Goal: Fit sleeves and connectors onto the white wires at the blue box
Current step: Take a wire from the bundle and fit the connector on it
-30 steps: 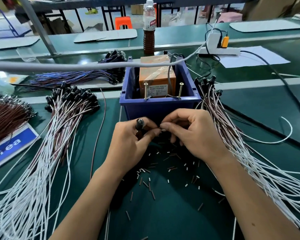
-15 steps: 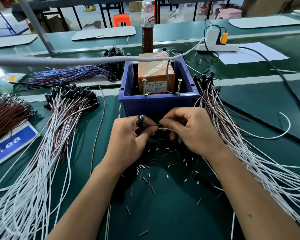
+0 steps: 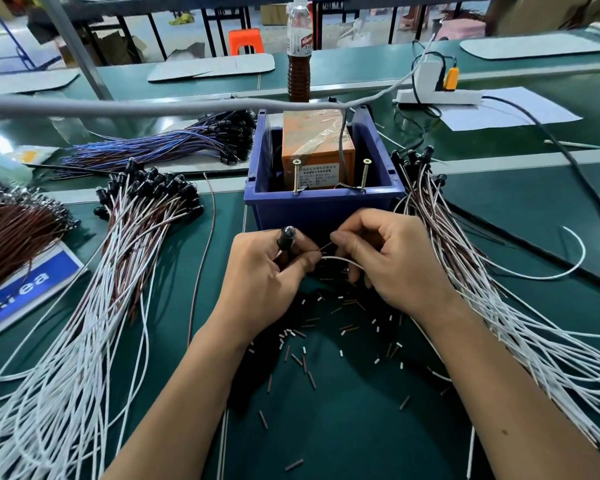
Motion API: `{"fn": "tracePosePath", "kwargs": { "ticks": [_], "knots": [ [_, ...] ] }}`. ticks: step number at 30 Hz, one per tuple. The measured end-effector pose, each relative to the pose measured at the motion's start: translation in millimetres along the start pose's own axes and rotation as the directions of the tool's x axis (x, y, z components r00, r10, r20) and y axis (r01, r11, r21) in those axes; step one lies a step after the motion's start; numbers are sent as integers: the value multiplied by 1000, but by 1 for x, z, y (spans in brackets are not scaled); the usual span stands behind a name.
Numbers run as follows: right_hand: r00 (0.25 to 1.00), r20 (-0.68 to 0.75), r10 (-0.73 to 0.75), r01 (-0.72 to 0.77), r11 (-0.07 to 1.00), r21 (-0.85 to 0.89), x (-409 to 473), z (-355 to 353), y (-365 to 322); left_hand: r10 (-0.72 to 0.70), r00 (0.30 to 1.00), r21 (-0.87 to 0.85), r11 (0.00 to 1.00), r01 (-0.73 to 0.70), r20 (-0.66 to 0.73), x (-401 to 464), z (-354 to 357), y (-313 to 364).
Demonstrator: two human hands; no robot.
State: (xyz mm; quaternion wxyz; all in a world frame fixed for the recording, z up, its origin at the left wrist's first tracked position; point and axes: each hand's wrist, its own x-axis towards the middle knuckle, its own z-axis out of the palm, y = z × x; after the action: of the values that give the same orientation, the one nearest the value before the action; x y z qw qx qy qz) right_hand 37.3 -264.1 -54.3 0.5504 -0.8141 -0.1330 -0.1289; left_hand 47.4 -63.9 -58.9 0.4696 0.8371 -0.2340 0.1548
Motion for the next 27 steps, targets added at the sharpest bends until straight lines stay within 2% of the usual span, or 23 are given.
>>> {"fn": "tracePosePath", "kwargs": {
  "ticks": [4,6,8,10,13,15,19,21,23,27],
  "knots": [
    [998,-36,49,-47,997,61,1,-11,-1,-53,997,-62,997,49,-51,-1,-10,-12],
    [986,90,138,-145,987,72,1,-13,-3,-98,994,-110,990,91,-56,-1,-14,-18],
    [920,289,265,-301,950,86,2,-16,-4,-94,994,-135,987,85,-59,0,-15,-18],
    [867,386,313,-372,924,86,3,-22,-5,-92,994,-159,984,81,-63,0,-15,-17],
    [891,348,292,-354,927,127,2,-36,-2,-127,990,-264,959,107,-62,0,-16,-14],
    [904,331,271,-323,940,113,2,-42,-2,-146,989,-337,932,133,-13,0,-19,-10],
    [899,389,202,-240,969,53,3,-37,-9,-144,956,-467,848,252,254,0,-22,-2],
    [891,422,167,-203,978,41,3,-29,-11,-134,927,-400,874,277,349,0,-20,-3],
    [894,420,157,-190,981,36,3,-24,-11,-128,915,-358,893,274,383,-1,-19,-4],
    [920,332,207,-245,967,74,4,-31,-7,-170,922,-477,815,330,347,-1,-24,-2]
  ]
}}
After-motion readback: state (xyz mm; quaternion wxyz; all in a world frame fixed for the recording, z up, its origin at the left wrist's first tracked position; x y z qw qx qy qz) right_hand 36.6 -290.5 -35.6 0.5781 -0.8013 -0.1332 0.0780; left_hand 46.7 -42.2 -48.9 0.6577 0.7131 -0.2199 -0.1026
